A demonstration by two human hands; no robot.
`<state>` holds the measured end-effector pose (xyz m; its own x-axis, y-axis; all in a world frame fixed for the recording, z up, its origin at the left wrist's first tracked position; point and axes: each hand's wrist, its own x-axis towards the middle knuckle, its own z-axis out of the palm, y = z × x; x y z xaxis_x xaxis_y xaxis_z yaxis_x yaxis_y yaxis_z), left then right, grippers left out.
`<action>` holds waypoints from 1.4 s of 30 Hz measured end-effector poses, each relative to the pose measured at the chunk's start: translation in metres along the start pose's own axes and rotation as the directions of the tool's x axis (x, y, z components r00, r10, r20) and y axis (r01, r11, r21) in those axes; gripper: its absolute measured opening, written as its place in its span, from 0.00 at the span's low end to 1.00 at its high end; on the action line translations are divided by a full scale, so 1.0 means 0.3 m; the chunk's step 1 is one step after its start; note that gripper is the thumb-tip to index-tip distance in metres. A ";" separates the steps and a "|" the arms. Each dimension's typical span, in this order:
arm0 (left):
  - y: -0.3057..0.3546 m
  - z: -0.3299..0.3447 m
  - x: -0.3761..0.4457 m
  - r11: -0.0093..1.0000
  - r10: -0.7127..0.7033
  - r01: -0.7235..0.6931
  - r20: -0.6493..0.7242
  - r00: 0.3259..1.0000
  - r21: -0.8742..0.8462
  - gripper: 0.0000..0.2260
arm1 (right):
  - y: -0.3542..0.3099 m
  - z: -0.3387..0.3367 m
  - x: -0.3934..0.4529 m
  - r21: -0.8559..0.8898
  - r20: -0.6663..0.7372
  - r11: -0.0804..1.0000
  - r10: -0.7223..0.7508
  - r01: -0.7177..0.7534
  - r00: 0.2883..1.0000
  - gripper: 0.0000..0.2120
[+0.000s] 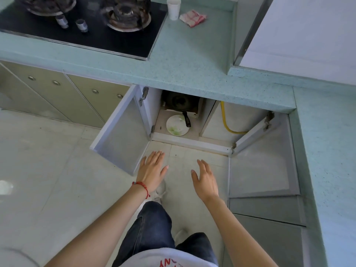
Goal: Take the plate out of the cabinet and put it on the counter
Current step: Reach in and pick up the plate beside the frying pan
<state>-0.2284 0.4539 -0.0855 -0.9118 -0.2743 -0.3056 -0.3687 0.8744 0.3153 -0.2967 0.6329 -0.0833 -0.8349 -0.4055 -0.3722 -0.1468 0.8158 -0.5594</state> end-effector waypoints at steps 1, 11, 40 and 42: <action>-0.011 -0.004 0.032 1.000 0.005 -0.005 0.006 1.000 -0.003 0.24 | -0.009 0.004 0.035 -0.002 0.001 1.000 0.007 -0.007 1.000 0.24; -0.157 -0.043 0.389 1.000 -0.002 0.001 0.054 0.999 0.007 0.38 | -0.077 0.030 0.412 0.048 -0.007 0.987 0.155 -0.155 0.988 0.23; -0.390 0.727 1.126 0.998 -0.066 0.066 -0.001 0.998 0.003 0.35 | 0.480 0.489 1.233 -0.034 0.029 0.999 -0.007 0.008 1.000 0.23; -0.435 0.813 1.187 0.998 -0.060 0.060 -0.009 0.998 0.013 0.36 | 0.539 0.555 1.299 -0.060 0.030 0.997 -0.046 0.048 0.998 0.23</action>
<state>-0.4611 0.3397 -0.4546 -0.8897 -0.3298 -0.3156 -0.4204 0.8614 0.2851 -0.5575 0.5381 -0.4423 -0.8108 -0.4551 -0.3680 -0.2183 0.8185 -0.5314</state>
